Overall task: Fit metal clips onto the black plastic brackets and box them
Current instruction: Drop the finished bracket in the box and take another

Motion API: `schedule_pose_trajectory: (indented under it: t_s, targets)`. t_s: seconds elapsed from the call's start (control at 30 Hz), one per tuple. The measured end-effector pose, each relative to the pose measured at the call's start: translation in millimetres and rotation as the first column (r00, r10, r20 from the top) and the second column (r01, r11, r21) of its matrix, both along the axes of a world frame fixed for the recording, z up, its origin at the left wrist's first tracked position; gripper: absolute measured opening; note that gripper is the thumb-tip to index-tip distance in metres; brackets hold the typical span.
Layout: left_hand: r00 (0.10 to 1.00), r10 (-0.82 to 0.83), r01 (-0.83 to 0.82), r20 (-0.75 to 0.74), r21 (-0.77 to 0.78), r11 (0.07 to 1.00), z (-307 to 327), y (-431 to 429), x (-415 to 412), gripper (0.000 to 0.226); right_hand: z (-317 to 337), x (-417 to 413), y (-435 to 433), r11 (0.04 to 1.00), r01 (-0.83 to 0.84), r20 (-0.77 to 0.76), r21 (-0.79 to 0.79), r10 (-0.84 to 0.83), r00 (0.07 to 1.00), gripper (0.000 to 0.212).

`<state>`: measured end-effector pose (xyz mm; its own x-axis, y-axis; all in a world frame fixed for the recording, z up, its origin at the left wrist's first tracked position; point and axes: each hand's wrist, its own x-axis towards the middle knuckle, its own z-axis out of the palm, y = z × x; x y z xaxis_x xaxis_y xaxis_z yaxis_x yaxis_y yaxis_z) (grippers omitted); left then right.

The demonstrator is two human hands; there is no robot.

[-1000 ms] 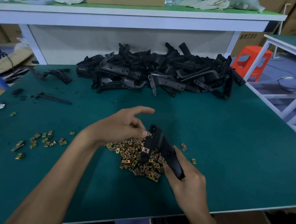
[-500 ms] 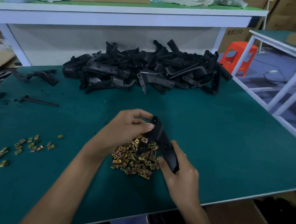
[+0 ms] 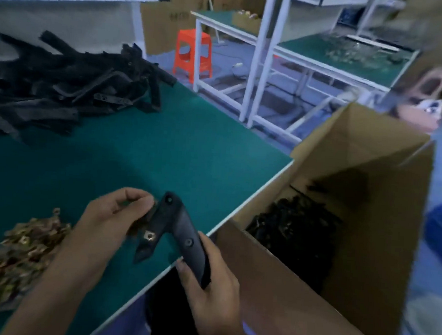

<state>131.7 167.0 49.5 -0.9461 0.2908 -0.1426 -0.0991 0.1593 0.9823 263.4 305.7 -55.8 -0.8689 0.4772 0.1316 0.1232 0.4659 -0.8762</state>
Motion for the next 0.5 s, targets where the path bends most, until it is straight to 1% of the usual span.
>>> schedule_pose_trajectory:
  t_s: [0.13,0.23,0.3,0.37,0.43,0.5]
  targets:
    - [0.985,-0.17,0.169,-0.03,-0.027,0.985,-4,31,10,0.008,1,30,21,0.997,0.065,0.003,-0.028,-0.065,0.998,0.059]
    - [0.984,-0.177,0.177,0.0,-0.015,0.984,-5,33,14,0.011,4,40,29,0.992,0.118,-0.004,-0.049,-0.118,0.993,0.056]
    - [0.992,-0.125,0.125,0.002,-0.036,0.992,-5,26,15,0.01,6,42,28,0.99,0.123,-0.011,-0.066,-0.124,0.992,0.057]
    - [0.998,-0.047,0.042,-0.047,-0.109,0.993,-9,9,20,0.01,8,44,26,0.991,0.125,-0.013,-0.055,-0.126,0.992,0.056]
    - [0.995,0.045,-0.063,-0.093,-0.208,0.976,-17,-20,24,0.009,11,40,19,0.992,0.118,-0.001,-0.04,-0.118,0.993,0.054]
    - [0.982,0.138,-0.171,-0.131,-0.286,0.943,-27,-57,28,0.006,18,32,7,0.997,0.069,0.017,-0.026,-0.068,0.998,0.05]
